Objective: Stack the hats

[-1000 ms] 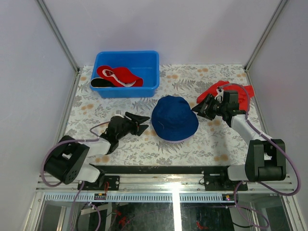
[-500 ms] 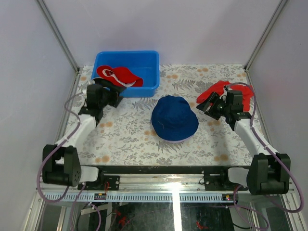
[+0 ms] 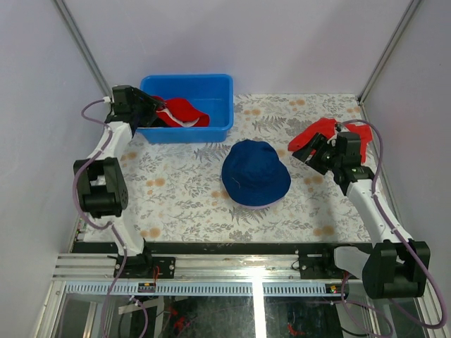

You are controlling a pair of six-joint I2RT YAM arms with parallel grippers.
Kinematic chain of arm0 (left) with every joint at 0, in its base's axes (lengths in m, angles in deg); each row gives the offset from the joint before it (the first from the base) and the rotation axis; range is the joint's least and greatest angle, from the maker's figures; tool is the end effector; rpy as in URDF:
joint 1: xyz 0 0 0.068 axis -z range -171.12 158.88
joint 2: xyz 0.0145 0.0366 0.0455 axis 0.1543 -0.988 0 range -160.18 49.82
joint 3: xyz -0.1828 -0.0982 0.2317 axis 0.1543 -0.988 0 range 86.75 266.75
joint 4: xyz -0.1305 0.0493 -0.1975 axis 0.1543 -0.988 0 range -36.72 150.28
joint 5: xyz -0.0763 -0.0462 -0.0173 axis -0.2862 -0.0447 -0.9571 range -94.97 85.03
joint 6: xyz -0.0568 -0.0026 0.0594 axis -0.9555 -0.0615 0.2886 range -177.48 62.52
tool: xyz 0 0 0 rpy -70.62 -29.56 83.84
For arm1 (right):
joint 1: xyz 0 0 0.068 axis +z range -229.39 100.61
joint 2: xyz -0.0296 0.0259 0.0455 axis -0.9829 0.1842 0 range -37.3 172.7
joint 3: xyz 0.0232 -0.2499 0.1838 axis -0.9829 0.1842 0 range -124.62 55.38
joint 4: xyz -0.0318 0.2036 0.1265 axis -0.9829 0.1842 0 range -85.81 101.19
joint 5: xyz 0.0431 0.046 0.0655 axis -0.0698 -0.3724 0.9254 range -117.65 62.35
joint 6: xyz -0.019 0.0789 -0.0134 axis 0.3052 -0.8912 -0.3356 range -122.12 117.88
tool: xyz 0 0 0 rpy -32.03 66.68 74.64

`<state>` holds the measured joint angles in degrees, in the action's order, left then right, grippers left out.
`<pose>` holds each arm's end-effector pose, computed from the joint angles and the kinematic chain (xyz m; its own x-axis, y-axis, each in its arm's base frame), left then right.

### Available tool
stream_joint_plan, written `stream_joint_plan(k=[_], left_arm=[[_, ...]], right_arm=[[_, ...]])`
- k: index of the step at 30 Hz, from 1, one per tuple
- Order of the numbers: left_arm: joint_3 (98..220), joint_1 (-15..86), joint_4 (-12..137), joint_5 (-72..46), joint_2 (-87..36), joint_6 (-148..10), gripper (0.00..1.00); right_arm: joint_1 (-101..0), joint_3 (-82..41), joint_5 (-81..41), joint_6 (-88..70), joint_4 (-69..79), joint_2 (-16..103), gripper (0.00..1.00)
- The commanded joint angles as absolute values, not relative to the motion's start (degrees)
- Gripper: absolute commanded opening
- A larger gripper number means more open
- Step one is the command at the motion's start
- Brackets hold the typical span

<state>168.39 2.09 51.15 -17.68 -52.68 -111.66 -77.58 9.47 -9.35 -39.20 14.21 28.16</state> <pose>0.4394 0.0365 0.3142 -0.3504 -0.8382 -0.4179 -0.3590 0.5322 -0.7667 0.2477 0.0302 0.3010 -0.5762 0.5546 -0.6004 0.0558 0.7596 0.6481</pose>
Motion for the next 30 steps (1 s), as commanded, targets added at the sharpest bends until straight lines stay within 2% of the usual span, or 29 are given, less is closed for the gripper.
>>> stream_joint_plan(k=[1, 12, 24, 26, 30], left_arm=[[175.8, 0.7, 52.2, -18.1, -58.2, -109.3, 0.57], [189.1, 0.4, 53.7, -21.0, -71.4, -112.7, 0.57], [196.5, 0.3, 48.1, -21.4, -79.3, -110.7, 0.55], [199.0, 0.3, 47.4, -22.0, -81.1, -110.8, 0.48], [201.4, 0.3, 47.2, -22.5, -83.3, -111.7, 0.13]], right_arm=[[-77.7, 7.2, -11.9, -37.5, 15.0, 25.5, 0.71], [-77.8, 4.8, -16.6, -35.1, 19.2, 23.8, 0.71], [-77.8, 4.0, -18.2, -36.2, 19.7, 23.1, 0.7], [-77.8, 3.9, -18.5, -36.2, 20.0, 22.8, 0.7], [-77.9, 3.6, -19.2, -35.8, 21.3, 21.9, 0.7]])
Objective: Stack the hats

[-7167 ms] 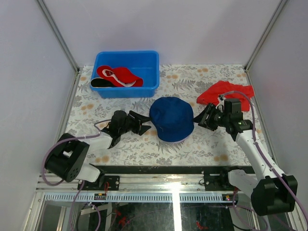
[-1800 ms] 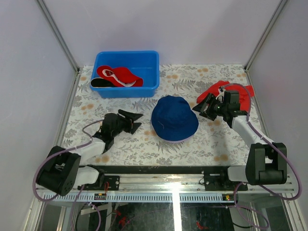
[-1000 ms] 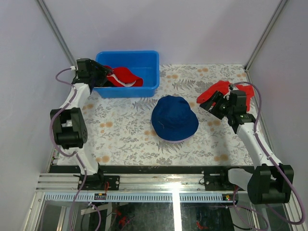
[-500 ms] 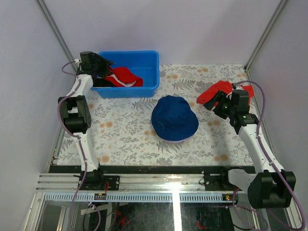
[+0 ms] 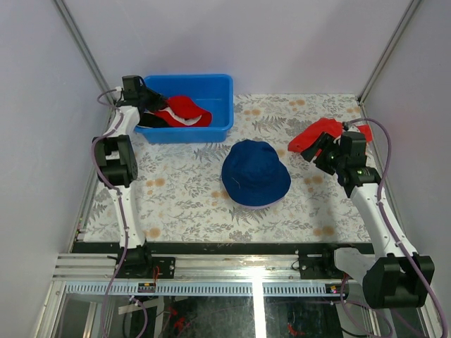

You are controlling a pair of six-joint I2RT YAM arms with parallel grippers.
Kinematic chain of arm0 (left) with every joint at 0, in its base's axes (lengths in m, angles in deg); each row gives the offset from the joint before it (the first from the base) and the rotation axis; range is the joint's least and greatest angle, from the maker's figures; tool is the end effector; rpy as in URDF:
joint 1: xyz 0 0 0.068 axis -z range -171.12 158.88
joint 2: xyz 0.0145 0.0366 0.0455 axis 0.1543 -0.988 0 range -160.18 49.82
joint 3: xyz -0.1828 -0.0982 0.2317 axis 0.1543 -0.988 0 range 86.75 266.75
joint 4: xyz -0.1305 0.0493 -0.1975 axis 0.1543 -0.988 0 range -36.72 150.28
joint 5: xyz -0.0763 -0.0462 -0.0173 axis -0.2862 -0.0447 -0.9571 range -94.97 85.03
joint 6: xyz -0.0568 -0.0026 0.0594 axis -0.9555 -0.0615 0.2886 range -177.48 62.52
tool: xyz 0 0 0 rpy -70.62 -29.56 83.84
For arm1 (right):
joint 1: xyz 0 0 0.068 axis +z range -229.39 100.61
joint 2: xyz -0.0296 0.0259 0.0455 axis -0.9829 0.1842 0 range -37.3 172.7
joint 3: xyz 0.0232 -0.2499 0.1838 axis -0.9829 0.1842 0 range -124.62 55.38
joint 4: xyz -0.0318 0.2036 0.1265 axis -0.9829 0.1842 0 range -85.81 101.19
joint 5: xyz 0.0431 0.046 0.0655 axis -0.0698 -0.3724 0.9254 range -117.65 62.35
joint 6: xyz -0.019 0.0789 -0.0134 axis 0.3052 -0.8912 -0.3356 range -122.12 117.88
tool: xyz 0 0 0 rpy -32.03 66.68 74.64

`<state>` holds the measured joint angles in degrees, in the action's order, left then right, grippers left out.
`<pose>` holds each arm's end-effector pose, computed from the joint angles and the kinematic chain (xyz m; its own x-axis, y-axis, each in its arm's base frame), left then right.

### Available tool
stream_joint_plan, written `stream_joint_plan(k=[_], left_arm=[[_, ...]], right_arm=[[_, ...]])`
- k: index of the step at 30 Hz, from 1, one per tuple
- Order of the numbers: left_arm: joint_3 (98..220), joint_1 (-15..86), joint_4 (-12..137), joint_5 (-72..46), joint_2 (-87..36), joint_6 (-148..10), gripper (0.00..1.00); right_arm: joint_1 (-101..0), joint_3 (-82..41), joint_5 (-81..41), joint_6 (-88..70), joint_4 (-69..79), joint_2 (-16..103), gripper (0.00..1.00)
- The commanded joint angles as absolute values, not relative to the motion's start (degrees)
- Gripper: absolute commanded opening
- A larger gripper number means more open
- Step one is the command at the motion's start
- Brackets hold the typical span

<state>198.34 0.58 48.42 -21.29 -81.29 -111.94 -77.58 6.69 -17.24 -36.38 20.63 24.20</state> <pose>0.5691 0.0627 0.2496 -0.3799 -0.8446 -0.3773 -0.3616 0.5111 -0.7798 0.2324 0.0201 0.3183 -0.5099 0.5379 -0.6713 0.1191 0.8170 0.5642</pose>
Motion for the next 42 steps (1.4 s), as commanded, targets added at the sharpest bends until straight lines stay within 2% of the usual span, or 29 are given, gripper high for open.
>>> stream_joint_plan(k=[1, 2, 5, 13, 17, 21, 25, 28, 31, 34, 38, 40, 42], left_arm=[[201.5, 0.4, 47.2, -22.8, -83.6, -111.9, 0.04], [201.7, 0.3, 47.5, -23.3, -83.8, -112.3, 0.0], [200.9, 0.3, 50.7, -27.6, -83.1, -116.1, 0.0], [195.2, 1.1, 72.7, -40.3, -70.1, -138.8, 0.0], [188.7, 2.6, 83.5, -41.8, -62.9, -151.8, 0.0], [187.9, 6.6, 87.5, -41.9, -58.1, -159.0, 0.0], [190.1, 11.3, 90.1, -40.9, -56.6, -162.8, 0.0], [191.9, 15.0, 90.4, -39.3, -56.3, -163.1, 0.0], [194.7, 18.7, 91.0, -39.0, -57.6, -163.6, 0.0], [194.7, 22.6, 91.6, -38.8, -57.8, -163.6, 0.0], [188.8, 27.4, 98.6, -38.1, -57.4, -166.4, 0.0], [185.7, 30.1, 102.3, -37.6, -57.5, -168.5, 0.0], [183.5, 32.9, 105.7, -37.1, -58.1, -170.2, 0.0]], right_arm=[[-77.8, 3.5, -19.3, -35.7, 21.6, 21.6, 0.7], [-77.8, 3.3, -19.3, -35.7, 21.8, 21.4, 0.7], [-77.8, 3.0, -19.7, -35.7, 22.3, 20.4, 0.7], [-77.8, -5.8, -17.4, -36.3, 22.6, 22.3, 0.7], [-77.8, -9.0, -6.7, -40.6, 16.3, 24.6, 0.7], [-77.6, -11.7, 7.4, -47.9, 7.0, 29.0, 0.69], [-76.8, -15.1, 15.3, -55.2, 1.6, 31.6, 0.69], [-75.0, -14.6, 19.3, -63.8, -9.0, 31.7, 0.69], [-74.1, -17.3, 19.1, -61.4, -5.6, 31.3, 0.69], [-74.1, -23.4, 11.9, -48.8, 11.4, 29.4, 0.69], [-74.2, -24.7, -20.0, -40.0, 30.7, 22.1, 0.7], [-74.2, -23.1, -34.3, -39.2, 34.4, 17.8, 0.7], [-74.2, -21.9, -43.4, -38.0, 35.6, 14.6, 0.7]])
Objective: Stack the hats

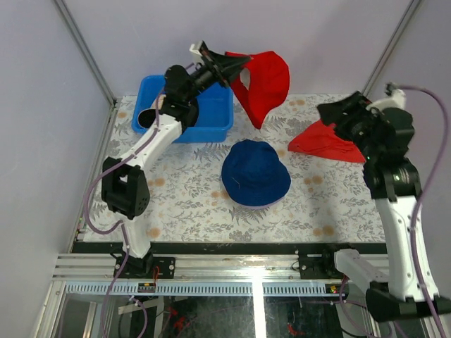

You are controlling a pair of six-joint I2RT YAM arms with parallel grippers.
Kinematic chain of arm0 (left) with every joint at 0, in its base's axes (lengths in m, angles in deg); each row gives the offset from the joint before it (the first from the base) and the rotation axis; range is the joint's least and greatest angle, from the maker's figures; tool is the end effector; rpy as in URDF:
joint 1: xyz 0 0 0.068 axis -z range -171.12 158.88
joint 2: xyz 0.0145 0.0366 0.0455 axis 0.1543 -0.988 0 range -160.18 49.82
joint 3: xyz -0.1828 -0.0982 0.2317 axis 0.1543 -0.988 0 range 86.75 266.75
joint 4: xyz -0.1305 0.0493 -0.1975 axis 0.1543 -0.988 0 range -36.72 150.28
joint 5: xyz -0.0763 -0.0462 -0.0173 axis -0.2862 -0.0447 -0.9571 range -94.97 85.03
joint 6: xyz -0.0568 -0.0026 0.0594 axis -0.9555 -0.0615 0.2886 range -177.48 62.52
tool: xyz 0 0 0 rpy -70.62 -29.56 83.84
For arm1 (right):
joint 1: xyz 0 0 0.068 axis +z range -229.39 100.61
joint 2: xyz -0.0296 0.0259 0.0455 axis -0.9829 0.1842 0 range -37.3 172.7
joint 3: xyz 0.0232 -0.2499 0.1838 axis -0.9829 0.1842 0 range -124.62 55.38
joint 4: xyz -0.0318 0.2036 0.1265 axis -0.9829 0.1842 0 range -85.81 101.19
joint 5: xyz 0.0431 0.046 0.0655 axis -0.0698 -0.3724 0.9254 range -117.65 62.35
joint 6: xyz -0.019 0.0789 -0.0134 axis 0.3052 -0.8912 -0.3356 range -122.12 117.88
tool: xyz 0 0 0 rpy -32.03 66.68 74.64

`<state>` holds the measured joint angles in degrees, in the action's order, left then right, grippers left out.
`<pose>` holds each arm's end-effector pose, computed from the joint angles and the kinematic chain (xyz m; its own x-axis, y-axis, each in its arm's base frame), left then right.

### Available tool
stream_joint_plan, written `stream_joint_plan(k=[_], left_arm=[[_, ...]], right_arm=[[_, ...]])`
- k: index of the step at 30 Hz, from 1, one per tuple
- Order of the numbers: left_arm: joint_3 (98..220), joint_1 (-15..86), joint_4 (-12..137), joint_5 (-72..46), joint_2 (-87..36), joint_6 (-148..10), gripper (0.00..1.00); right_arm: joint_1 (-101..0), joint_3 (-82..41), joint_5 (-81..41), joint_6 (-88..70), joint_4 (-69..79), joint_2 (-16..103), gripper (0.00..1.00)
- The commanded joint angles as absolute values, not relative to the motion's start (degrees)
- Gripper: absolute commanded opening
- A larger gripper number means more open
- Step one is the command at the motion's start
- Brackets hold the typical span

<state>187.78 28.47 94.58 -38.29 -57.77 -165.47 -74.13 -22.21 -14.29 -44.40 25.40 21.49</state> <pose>0.4195 -0.1910 0.4990 -0.8376 -0.5455 0.0300 0.1893 -0.3413 -0.9207 0.1966 0.0346 0.4958 -0.2457 0.6347 -0.7326 -0.2078 0.7037 0.6794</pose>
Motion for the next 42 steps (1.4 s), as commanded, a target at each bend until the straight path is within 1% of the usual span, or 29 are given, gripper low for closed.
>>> stream_joint_plan(k=[1, 3, 6, 12, 14, 17, 18, 26, 30, 33, 37, 42], left_arm=[[182.4, 34.3, 107.4, -36.6, -58.3, -171.1, 0.0], [180.6, 36.9, 110.5, -35.7, -58.7, -172.7, 0.0], [178.8, 40.1, 112.8, -35.2, -58.5, -172.7, 0.0], [172.7, 42.5, 118.0, -32.7, -55.8, -173.3, 0.0], [168.5, 43.1, 120.6, -30.8, -53.9, -173.4, 0.0], [164.5, 43.9, 119.6, -28.7, -52.1, -171.7, 0.0], [165.2, 44.3, 119.5, -28.6, -52.5, -171.5, 0.0], [185.7, 47.7, 115.9, -28.8, -63.9, -172.8, 0.0], [188.4, 49.4, 116.0, -27.4, -66.2, -174.1, 0.0], [183.0, 50.2, 118.8, -25.4, -63.6, -174.4, 0.0], [169.2, 50.4, 124.7, -24.1, -56.8, -173.2, 0.0], [152.6, 48.9, 129.5, -25.8, -49.4, -170.2, 0.0]], right_arm=[[-74.2, -21.8, -46.7, -37.7, 36.4, 13.6, 0.7], [-74.2, -21.3, -52.4, -37.5, 37.5, 11.0, 0.7], [-74.2, -19.3, -57.7, -36.8, 35.6, 7.3, 0.7], [-74.2, -18.9, -56.2, -36.8, 36.8, 6.5, 0.71], [-74.2, -18.2, -55.7, -37.3, 36.6, 5.9, 0.71], [-74.2, -18.1, -55.2, -37.3, 36.8, 5.8, 0.71], [-74.2, -18.3, -55.1, -37.2, 36.9, 6.0, 0.71], [-74.3, -18.3, -56.7, -36.2, 37.2, 6.1, 0.71], [-74.2, -18.3, -57.8, -35.3, 37.2, 5.8, 0.71], [-74.2, -18.6, -58.3, -34.5, 37.1, 5.8, 0.71], [-74.2, -18.7, -58.1, -33.8, 37.1, 5.5, 0.71], [-74.2, -18.6, -56.3, -33.6, 36.8, 5.4, 0.71]])
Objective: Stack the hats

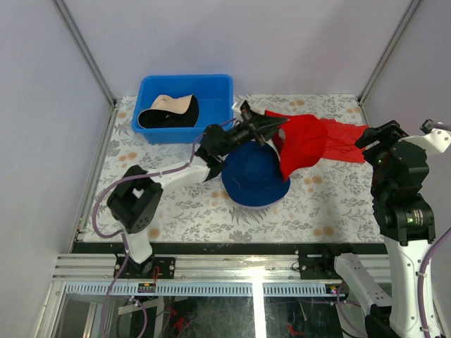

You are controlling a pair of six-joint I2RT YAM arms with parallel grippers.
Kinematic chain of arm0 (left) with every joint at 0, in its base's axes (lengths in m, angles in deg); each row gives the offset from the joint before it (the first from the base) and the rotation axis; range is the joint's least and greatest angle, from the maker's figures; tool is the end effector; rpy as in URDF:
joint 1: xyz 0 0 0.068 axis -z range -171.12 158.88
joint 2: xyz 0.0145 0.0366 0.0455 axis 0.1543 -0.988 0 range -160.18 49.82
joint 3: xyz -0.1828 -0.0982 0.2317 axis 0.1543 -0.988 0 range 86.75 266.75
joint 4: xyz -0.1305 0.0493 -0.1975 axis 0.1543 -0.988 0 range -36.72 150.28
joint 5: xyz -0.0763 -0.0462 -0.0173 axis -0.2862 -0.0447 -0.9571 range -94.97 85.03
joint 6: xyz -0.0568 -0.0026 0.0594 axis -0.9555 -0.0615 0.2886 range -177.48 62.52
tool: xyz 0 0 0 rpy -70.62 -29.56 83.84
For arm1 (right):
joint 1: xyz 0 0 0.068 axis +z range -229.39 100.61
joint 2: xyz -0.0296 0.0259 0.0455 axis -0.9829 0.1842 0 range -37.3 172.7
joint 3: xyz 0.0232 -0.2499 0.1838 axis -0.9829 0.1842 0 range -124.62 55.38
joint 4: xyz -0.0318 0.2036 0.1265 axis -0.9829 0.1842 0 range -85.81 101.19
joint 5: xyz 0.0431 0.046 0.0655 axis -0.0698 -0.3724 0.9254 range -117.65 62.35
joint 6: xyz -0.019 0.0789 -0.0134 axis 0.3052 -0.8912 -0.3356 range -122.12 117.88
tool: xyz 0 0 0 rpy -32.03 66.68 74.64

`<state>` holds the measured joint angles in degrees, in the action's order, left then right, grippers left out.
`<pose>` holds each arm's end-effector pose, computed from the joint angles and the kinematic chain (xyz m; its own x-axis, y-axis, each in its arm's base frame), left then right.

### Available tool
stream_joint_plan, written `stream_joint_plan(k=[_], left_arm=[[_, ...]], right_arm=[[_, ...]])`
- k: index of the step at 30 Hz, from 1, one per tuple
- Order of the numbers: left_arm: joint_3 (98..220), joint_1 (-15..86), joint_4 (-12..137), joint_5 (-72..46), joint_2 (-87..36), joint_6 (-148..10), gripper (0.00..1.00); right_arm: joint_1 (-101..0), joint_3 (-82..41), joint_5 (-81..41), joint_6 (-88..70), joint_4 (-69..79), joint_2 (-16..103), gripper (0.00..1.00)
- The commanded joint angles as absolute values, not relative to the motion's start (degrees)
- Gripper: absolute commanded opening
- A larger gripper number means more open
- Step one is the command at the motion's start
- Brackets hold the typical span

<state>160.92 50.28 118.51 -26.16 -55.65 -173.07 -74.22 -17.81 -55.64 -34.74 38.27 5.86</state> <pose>0.3195 -0.3161 0.4046 -0.9209 -0.3092 0.2373 -0.0642 -0.4803 -0.8747 0.1021 -0.0246 0.4753 0.1491 0.4915 -0.8580 0.3636 0.7797 0.5098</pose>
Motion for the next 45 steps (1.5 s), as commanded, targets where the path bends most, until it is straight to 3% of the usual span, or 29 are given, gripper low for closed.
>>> stream_joint_plan(k=[1, 15, 19, 24, 38, 45], left_arm=[[150.6, 48.3, 130.7, -26.3, -48.6, -169.7, 0.0], [143.7, 40.9, 142.4, -35.8, -47.1, -169.7, 0.0], [137.7, 39.0, 151.3, -37.8, -48.6, -173.2, 0.0], [129.9, 37.9, 151.8, -40.2, -45.8, -171.3, 0.0], [114.8, 30.0, 151.8, -47.1, -37.8, -167.7, 0.0], [110.3, 28.4, 151.8, -51.2, -39.4, -164.9, 0.0]], right_arm=[[-74.2, -18.6, -55.7, -33.7, 36.8, 5.5, 0.71], [-74.2, -18.8, -50.9, -35.3, 37.5, 6.3, 0.7], [-74.2, -19.3, -51.0, -34.8, 37.7, 6.5, 0.7], [-74.2, -19.2, -49.7, -34.4, 37.1, 7.3, 0.7], [-74.7, -8.4, -23.9, -38.1, 28.0, 15.2, 0.72], [-78.7, -2.8, -10.0, -41.8, 23.4, 19.5, 0.72]])
